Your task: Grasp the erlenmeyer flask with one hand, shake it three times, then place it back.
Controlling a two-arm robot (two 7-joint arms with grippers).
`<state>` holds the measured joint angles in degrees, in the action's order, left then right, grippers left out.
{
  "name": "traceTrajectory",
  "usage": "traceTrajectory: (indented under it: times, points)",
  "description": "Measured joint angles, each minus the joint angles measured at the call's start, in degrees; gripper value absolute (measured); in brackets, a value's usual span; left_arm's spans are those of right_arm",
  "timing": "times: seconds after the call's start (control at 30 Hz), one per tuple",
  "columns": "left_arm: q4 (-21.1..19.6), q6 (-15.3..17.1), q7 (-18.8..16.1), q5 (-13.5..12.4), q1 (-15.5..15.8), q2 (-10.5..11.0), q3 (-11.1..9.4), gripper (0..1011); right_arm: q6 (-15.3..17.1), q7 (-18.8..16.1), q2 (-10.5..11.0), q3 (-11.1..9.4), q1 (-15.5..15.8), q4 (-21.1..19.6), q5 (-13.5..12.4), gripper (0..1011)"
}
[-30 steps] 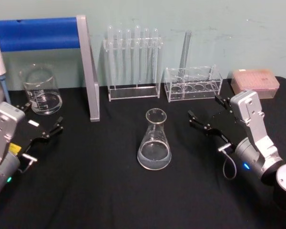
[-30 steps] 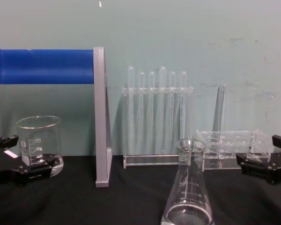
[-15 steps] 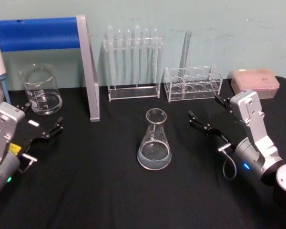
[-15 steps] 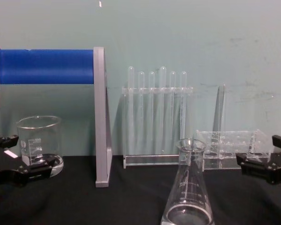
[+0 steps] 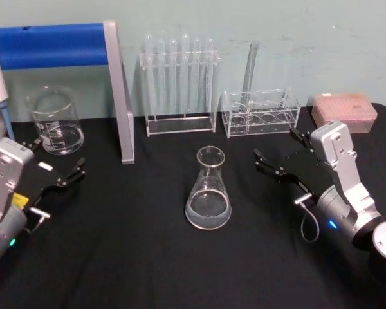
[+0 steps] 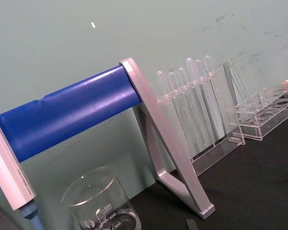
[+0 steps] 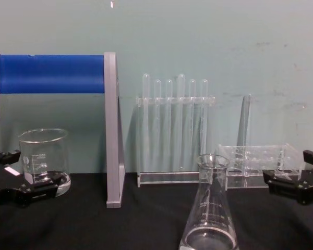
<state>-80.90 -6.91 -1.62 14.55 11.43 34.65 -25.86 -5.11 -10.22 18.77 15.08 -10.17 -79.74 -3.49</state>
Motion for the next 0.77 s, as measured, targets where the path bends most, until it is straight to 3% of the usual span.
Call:
traceTrajectory:
  times: [0.77]
  points:
    - [0.0, 0.0, 0.0, 0.0, 0.0, 0.0, 0.0, 1001, 0.0, 0.0, 0.0, 0.0, 0.0, 0.0, 0.0, 1000]
